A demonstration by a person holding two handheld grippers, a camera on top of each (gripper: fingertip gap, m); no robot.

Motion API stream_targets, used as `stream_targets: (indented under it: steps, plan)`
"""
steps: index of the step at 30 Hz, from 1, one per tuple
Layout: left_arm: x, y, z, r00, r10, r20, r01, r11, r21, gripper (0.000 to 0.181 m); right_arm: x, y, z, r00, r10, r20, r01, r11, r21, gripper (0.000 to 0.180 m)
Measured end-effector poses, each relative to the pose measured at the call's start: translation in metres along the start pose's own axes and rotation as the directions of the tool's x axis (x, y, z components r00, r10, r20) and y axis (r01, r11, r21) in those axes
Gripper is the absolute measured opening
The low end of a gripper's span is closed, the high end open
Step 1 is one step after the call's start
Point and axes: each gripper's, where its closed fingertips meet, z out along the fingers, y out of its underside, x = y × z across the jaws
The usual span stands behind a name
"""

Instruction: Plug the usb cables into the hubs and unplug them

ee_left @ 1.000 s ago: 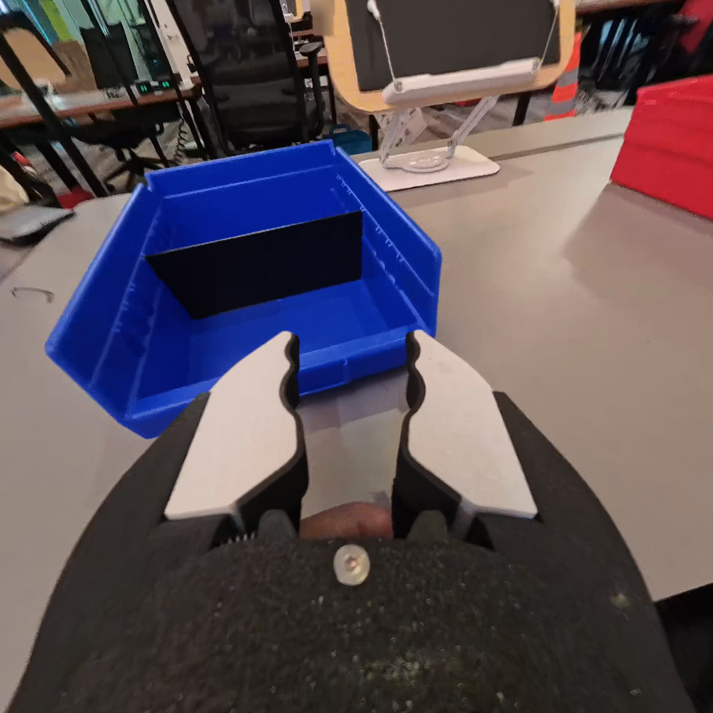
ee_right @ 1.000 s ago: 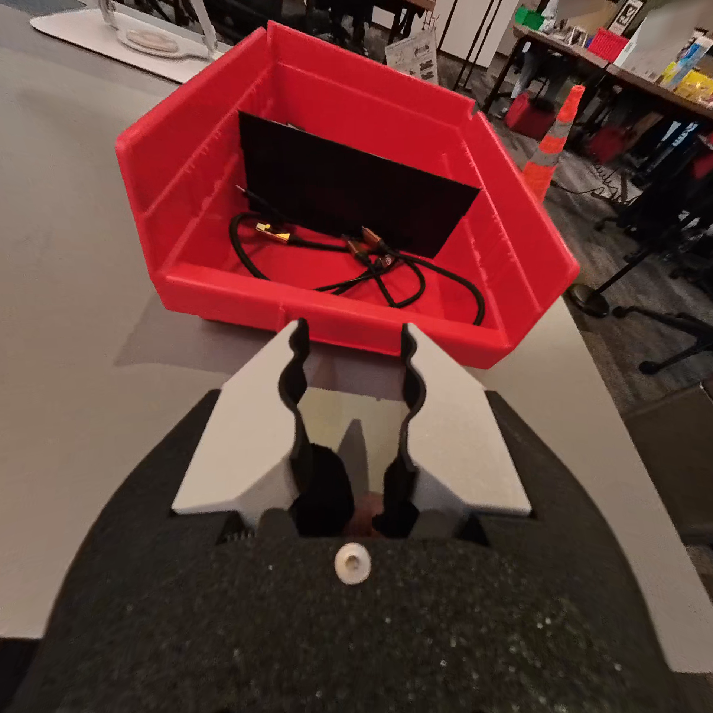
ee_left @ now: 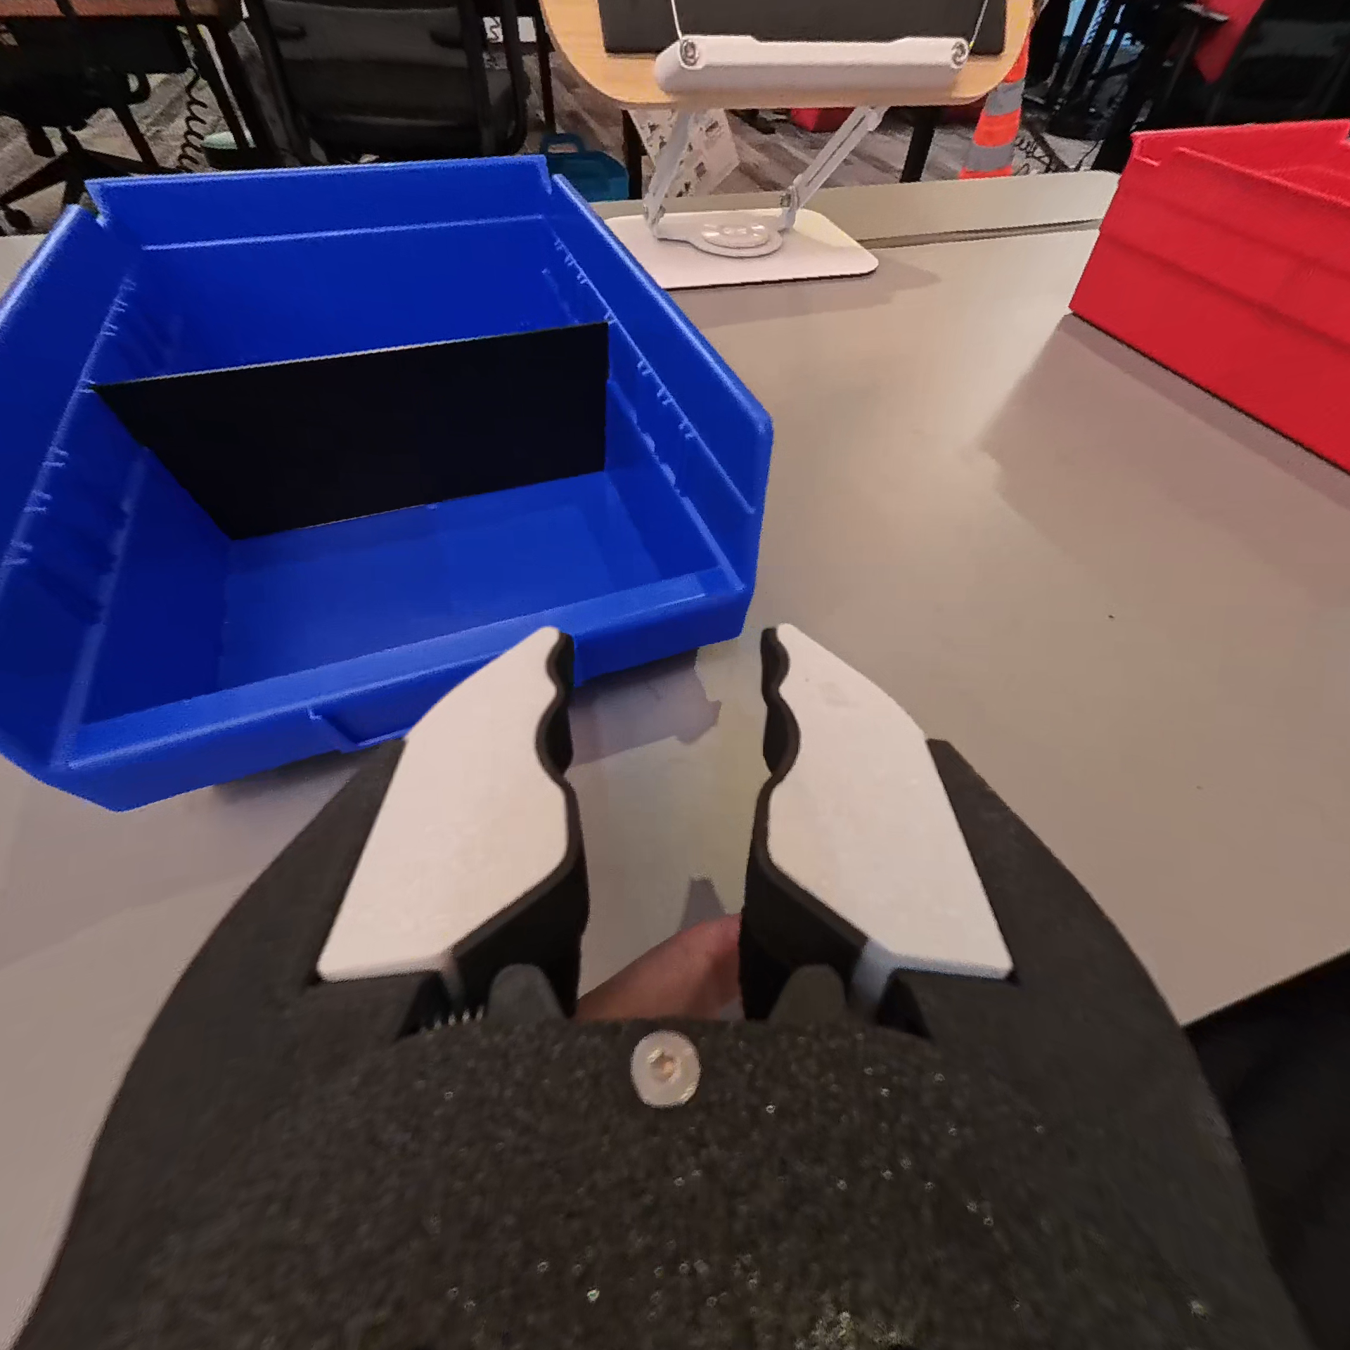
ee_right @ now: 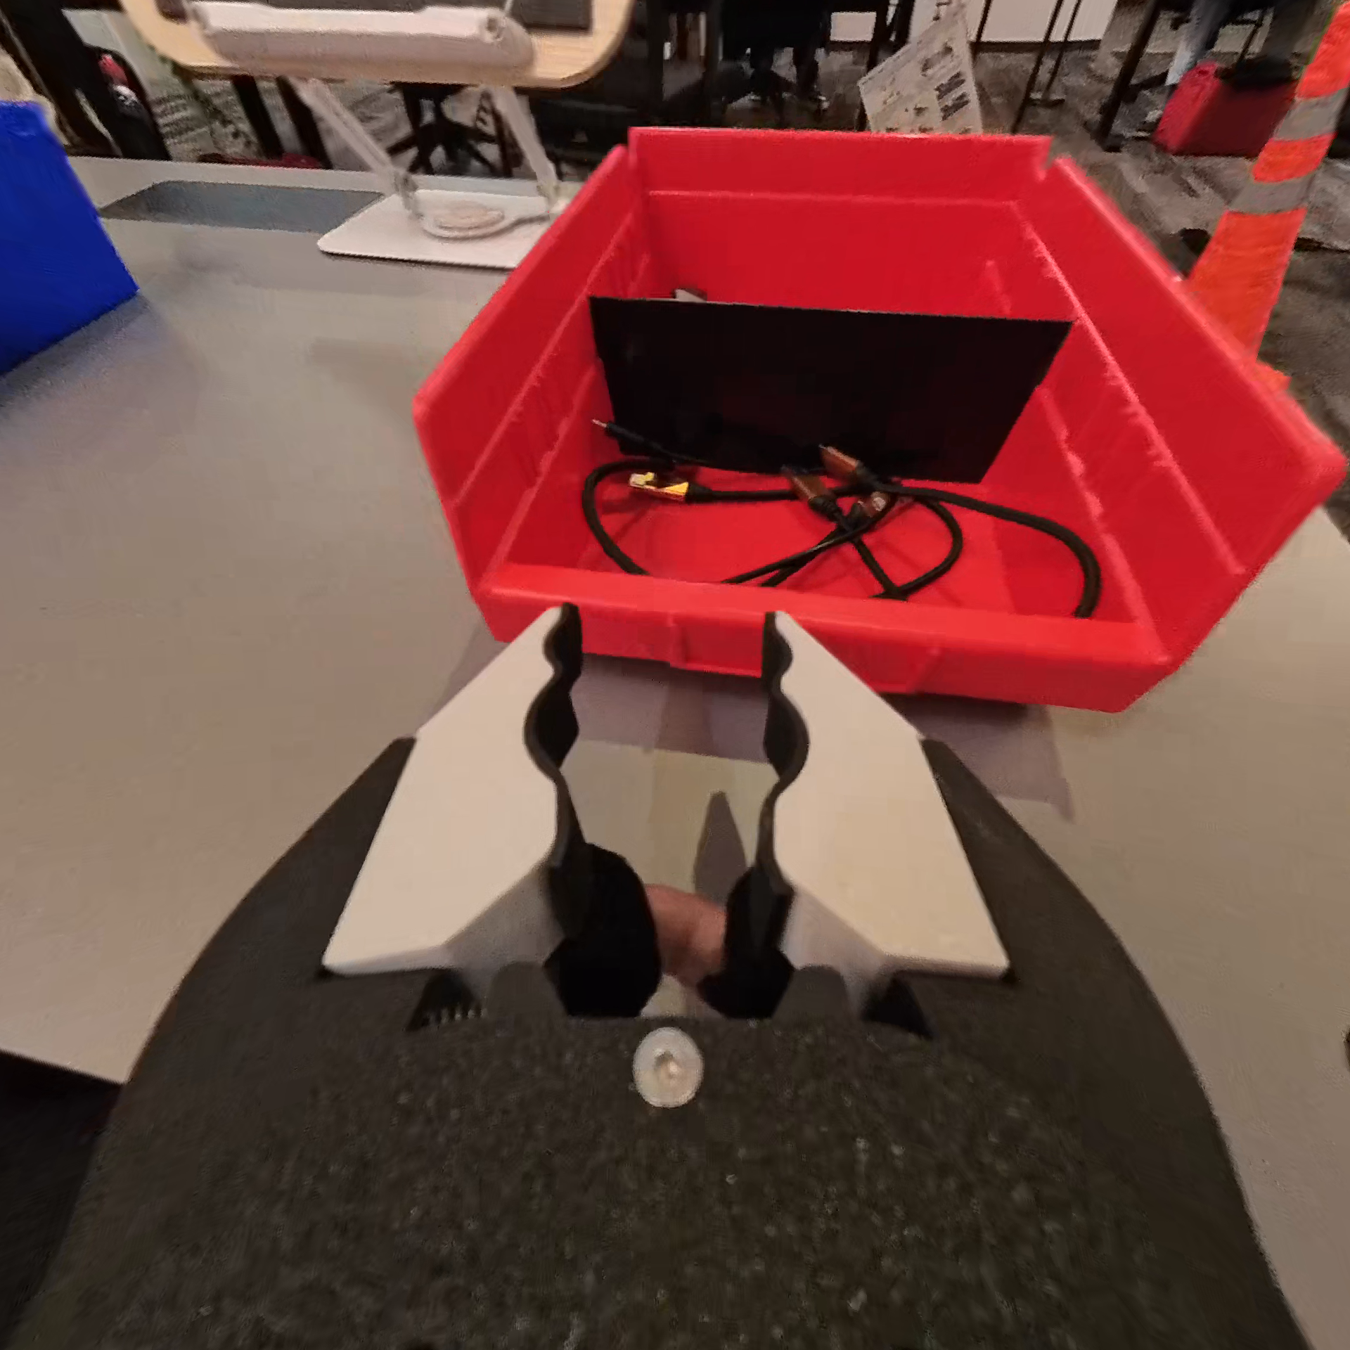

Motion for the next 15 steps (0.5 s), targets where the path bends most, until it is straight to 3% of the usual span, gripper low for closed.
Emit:
stream_targets:
  steps: [2, 4, 8, 11, 15]
  plan:
    - [0.002, -0.001, 0.000, 1.000, -0.001, -0.009, 0.001, 1.000, 0.010, 0.049, -0.022, -0.003, 0.002, 0.998, -0.051, 0.033, 0.050, 0.999, 0.013, 0.048]
    - [0.004, 0.000, 0.002, 1.000, 0.005, -0.014, -0.005, 1.000, 0.002, 0.049, -0.025, -0.014, 0.007, 0.993, -0.109, -0.037, 0.111, 0.993, 0.048, 0.047]
    - [0.010, 0.000, 0.007, 0.999, 0.009, -0.037, -0.010, 1.000, -0.009, 0.048, -0.058, -0.036, 0.019, 0.995, 0.030, 0.098, -0.041, 0.993, 0.109, 0.046]
    - [0.026, 0.006, 0.010, 0.994, -0.025, -0.102, 0.017, 0.997, -0.073, 0.047, -0.081, -0.033, 0.032, 0.993, 0.011, 0.120, -0.021, 0.997, 0.080, 0.047]
    - [0.058, 0.010, 0.014, 0.978, -0.057, -0.199, 0.036, 0.994, -0.106, 0.047, -0.110, -0.030, 0.037, 0.987, -0.068, 0.145, 0.056, 0.995, 0.087, 0.069]
